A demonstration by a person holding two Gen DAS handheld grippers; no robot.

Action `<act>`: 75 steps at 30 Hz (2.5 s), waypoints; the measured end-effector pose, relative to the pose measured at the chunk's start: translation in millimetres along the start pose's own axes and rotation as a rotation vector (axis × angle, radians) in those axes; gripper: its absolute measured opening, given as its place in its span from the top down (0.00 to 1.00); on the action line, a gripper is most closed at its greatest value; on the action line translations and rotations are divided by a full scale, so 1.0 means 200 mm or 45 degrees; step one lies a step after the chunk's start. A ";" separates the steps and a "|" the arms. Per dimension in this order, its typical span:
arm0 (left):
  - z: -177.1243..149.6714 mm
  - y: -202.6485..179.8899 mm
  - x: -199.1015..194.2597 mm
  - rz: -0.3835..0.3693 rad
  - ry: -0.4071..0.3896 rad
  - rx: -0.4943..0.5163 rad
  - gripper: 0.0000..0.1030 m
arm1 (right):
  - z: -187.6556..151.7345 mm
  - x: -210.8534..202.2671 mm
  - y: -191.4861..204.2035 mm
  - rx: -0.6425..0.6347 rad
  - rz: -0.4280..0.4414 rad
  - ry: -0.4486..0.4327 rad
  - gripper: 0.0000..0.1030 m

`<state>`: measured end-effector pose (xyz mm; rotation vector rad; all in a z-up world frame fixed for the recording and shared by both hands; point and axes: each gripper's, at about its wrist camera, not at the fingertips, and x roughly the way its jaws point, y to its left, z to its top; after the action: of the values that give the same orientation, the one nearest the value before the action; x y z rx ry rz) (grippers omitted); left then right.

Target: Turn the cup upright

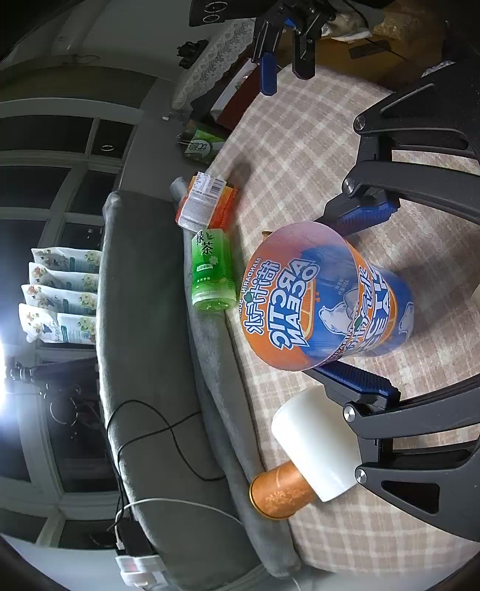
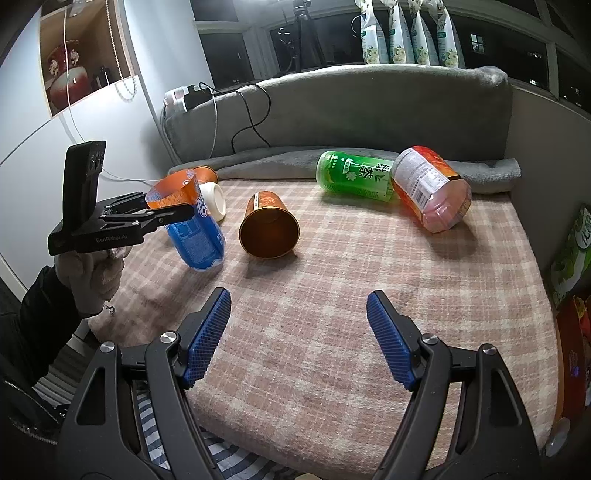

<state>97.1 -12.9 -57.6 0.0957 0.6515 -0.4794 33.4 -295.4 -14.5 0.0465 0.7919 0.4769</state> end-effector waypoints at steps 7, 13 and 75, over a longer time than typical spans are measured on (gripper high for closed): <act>-0.02 -0.01 0.00 0.001 0.005 0.003 0.39 | 0.00 0.01 0.00 0.008 -0.008 -0.007 0.24; -0.03 0.01 -0.01 -0.007 0.003 -0.021 0.39 | 0.00 0.01 0.01 0.015 -0.012 -0.013 0.24; -0.15 -0.04 -0.78 0.626 -0.573 -0.266 0.13 | 0.21 -0.20 0.26 0.091 -0.684 -0.554 0.00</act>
<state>-30.9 48.6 14.1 -0.0504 0.2162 0.0484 18.7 -260.6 53.3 0.0021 0.3670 -0.0754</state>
